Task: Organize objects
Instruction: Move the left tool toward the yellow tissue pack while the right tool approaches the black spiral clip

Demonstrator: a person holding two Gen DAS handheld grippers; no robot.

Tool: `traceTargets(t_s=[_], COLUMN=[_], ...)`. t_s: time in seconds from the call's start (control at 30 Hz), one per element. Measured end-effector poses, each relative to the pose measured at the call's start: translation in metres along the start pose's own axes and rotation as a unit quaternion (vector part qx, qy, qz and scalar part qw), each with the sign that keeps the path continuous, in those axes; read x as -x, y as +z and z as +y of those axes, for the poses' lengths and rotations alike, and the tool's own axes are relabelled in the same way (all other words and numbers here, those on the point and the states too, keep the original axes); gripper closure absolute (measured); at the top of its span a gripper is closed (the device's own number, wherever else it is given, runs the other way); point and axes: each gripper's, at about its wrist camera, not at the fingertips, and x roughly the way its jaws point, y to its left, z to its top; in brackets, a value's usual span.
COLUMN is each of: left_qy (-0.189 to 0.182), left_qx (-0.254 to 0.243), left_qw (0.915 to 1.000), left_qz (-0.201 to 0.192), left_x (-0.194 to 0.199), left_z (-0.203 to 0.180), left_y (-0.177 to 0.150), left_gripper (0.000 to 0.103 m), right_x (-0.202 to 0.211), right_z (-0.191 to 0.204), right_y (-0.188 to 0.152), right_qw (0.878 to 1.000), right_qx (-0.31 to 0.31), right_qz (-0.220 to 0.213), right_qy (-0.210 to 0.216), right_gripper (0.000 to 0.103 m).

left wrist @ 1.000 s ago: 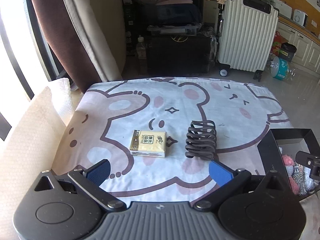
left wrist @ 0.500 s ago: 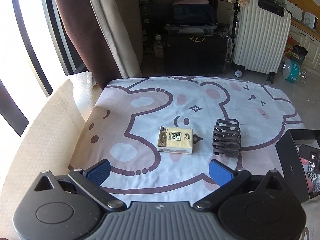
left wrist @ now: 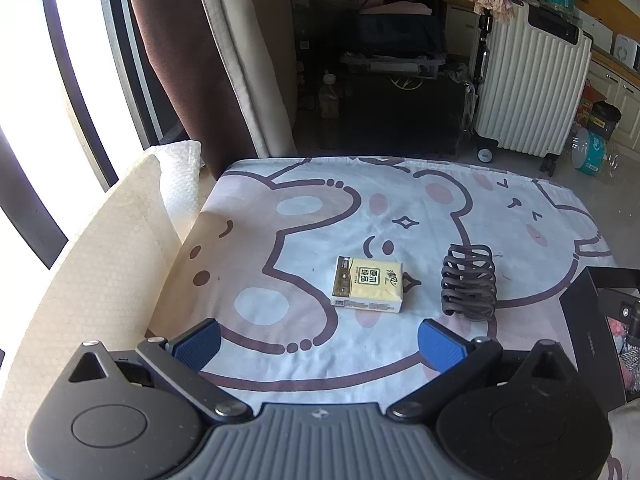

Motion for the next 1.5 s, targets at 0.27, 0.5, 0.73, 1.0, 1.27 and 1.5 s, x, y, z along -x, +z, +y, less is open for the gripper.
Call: traceTargets(t_s=[0.27,0.5,0.73,1.0,1.27,1.5], left_qy=[0.006,0.011,0.024,0.019,0.006,-0.019], left_qx=[0.005,0.009,0.001,-0.019,-0.019,-0.016], left_qw=[1.0,0.9998,0.999,0.9987,0.9988,0.9988], left_qz=[-0.005,-0.016,-0.037,-0.043,-0.044,-0.043], left_x=[-0.007,-0.019,-0.034,-0.057,-0.083,-0.103], left_z=[0.001,0.003,0.0,-0.006,-0.009,-0.017], left_y=[0.001,0.001,0.002,-0.003,-0.009,-0.012], left_gripper=[0.0,0.0,0.0,0.0,0.0,0.0], right_x=[-0.002,-0.01,-0.025,-0.04,-0.063,-0.089], right_z=[0.006,0.006,0.015,0.031,0.043,0.042], right_y=[-0.001,0.002,0.003,0.011,0.014,0.015], right_qw=[1.0,1.0,0.999,0.999,0.998,0.995], right_qx=[0.019,0.011,0.034,0.049,0.041,-0.013], right_qz=[-0.001,-0.008,-0.001,-0.011,0.011,0.039], right_qy=[-0.009,-0.001,-0.009,-0.013,0.038,0.086], right_gripper=[0.0,0.0,0.0,0.0,0.0,0.001])
